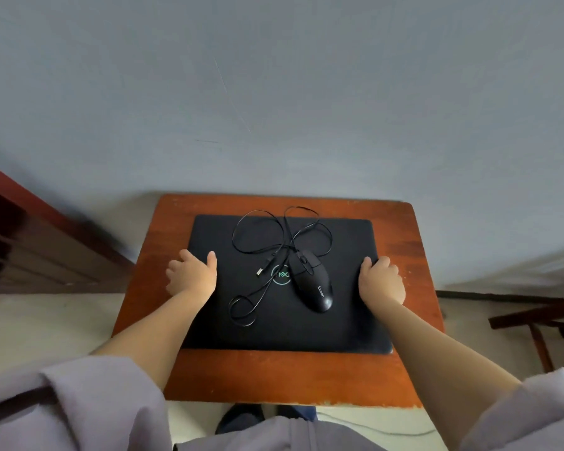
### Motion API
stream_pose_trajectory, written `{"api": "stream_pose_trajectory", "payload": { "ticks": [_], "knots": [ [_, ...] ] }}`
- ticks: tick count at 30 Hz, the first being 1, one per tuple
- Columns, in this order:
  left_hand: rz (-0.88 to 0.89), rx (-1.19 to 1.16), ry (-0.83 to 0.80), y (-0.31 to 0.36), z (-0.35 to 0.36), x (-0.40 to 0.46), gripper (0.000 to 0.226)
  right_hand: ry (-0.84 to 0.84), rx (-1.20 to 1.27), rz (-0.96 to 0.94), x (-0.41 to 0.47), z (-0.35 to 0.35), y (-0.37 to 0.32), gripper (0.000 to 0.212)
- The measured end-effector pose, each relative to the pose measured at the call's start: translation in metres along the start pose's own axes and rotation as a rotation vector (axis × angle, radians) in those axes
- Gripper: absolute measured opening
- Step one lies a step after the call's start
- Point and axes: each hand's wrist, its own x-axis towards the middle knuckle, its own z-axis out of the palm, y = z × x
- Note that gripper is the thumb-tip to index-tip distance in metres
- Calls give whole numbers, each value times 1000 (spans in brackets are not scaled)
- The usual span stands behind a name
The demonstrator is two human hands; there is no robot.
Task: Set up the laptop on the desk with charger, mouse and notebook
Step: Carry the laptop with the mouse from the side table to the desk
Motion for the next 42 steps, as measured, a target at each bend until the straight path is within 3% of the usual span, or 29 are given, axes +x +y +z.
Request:
{"api": "stream_pose_trajectory", "payload": {
  "ticks": [4, 10, 19, 25, 34, 42],
  "knots": [
    [-114, -72, -28, 1, 0, 16, 77, -87, 29, 117, 8, -4, -10, 60],
    [-70, -106, 2, 5, -13, 18, 86, -91, 142, 131, 11, -11, -10, 66],
    [244, -120, -35, 45, -43, 7, 83, 143, 306, 223, -24, -37, 23, 65],
    [516, -23, -134, 81, -32, -25, 84, 272, 461, 454, -91, -45, 82, 62],
    [959, 170, -367, 143, 31, -171, 83, 493, 623, 907, -237, -39, 218, 58],
    [1267, 318, -580, 145, 120, -358, 70, 654, 661, 1264, -359, -37, 359, 59]
  ]
}}
